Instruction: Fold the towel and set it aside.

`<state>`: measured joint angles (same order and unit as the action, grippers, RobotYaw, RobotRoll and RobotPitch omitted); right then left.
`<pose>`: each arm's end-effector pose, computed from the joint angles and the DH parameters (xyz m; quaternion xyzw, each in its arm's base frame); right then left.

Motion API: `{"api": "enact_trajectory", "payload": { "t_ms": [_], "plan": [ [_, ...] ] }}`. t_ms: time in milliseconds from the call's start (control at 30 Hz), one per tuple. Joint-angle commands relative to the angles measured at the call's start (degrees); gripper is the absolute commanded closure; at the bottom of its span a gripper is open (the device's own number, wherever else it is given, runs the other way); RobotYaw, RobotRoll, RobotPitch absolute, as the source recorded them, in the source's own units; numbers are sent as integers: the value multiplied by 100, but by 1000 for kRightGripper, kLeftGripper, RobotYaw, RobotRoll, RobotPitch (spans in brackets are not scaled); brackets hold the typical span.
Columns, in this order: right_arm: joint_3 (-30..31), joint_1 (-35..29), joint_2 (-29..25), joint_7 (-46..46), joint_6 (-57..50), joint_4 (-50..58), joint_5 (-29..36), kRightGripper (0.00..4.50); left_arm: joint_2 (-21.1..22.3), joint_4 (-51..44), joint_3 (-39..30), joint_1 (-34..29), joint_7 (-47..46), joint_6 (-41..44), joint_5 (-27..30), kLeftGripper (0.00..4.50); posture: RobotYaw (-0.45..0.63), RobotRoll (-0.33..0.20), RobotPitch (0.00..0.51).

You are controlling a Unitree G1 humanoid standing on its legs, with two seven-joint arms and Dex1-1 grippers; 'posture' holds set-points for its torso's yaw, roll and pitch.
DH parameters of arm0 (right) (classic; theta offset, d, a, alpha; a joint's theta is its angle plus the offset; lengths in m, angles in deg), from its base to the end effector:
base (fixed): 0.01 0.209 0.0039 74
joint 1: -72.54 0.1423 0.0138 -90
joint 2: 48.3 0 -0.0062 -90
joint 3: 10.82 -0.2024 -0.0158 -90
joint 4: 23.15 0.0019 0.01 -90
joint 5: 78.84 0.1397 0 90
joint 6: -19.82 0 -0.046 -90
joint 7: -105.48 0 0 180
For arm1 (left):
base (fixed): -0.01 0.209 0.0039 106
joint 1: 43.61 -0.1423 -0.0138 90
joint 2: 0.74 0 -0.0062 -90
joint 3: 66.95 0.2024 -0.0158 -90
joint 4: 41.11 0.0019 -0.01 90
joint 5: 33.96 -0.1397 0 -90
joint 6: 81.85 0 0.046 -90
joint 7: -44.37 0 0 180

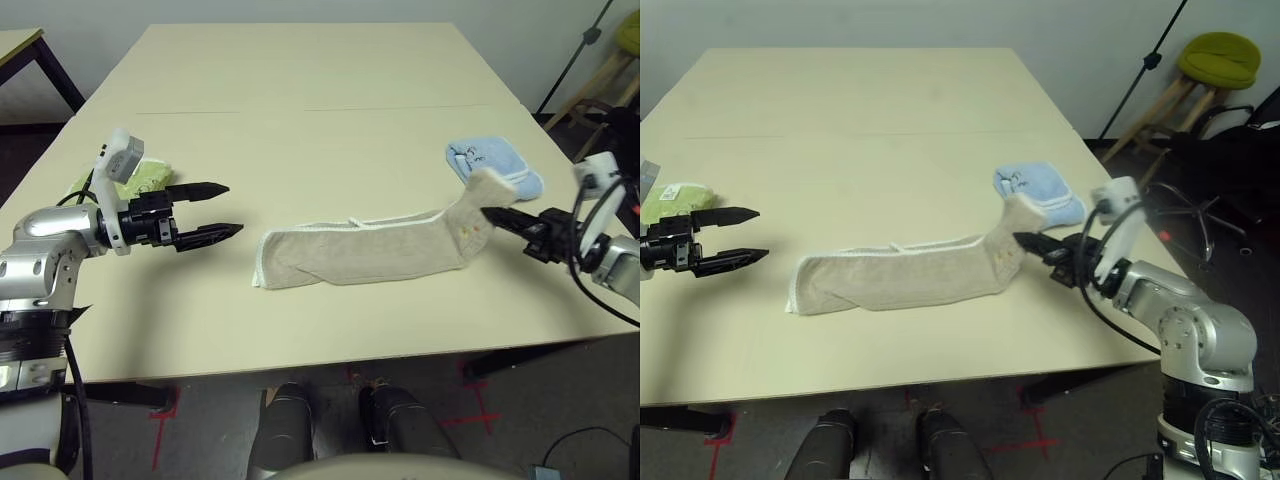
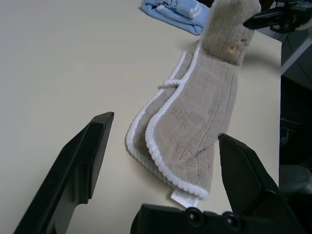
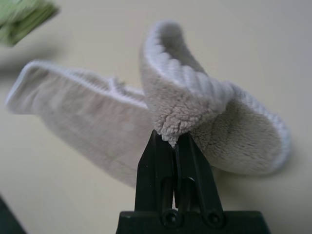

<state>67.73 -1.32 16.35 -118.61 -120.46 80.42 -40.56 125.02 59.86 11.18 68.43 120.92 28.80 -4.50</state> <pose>0.2368 -0.2739 0.1587 0.0157 0.1520 0.3855 0.9100 0.2540 0.3464 0.1864 0.1061 0.0739 -0.4938 0.8599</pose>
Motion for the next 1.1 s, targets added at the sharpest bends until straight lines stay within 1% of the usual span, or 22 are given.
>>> {"api": "enact_trajectory", "payload": {
  "t_ms": [33, 133, 267, 500, 633, 833, 867, 933, 967, 1000, 1100],
  "plan": [
    [502, 110, 26, -243, 121, 146, -86, 4490, 24, -144, -55, -123, -48, 43, 23, 0, 163, 0, 143],
    [750, 178, 142, -260, 233, 80, -184, 4490, 29, -201, -87, -167, -96, 70, 51, 0, 169, 0, 143],
    [1284, 245, 356, -346, 413, 49, -412, 4490, 51, -268, -134, -234, -133, 134, 82, 0, 171, 0, 144],
    [1973, 571, 448, -525, 558, -168, -884, 4490, 78, -244, -130, -186, -165, 169, 97, 0, 175, 0, 141],
    [2201, 648, 483, -568, 551, -214, -1039, 4490, 94, -246, -139, -191, -174, 183, 105, 0, 177, 0, 139],
    [2312, 663, 422, -605, 517, -96, -1187, 4490, 121, -239, -163, -192, -184, 200, 113, 0, 177, 0, 138],
    [2289, 687, 377, -702, 477, -23, -1132, 4066, 131, -249, -159, -192, -193, 229, 117, 0, 177, 0, 138],
    [2222, 780, 276, -900, 304, 151, -946, 3551, 151, -242, -154, -194, -191, 253, 123, 0, 173, 0, 139],
    [2176, 853, 225, -996, 198, 223, -847, 3176, 159, -228, -151, -189, -187, 253, 124, 0, 168, 0, 139],
    [2159, 922, 144, -1113, 120, 284, -777, 2885, 162, -216, -147, -179, -186, 253, 125, 0, 167, 0, 139],
    [2201, 1111, -203, -1516, -139, 481, -566, 1796, 156, -180, -116, -113, -196, 276, 117, 0, 161, 0, 139]
  ]
}}
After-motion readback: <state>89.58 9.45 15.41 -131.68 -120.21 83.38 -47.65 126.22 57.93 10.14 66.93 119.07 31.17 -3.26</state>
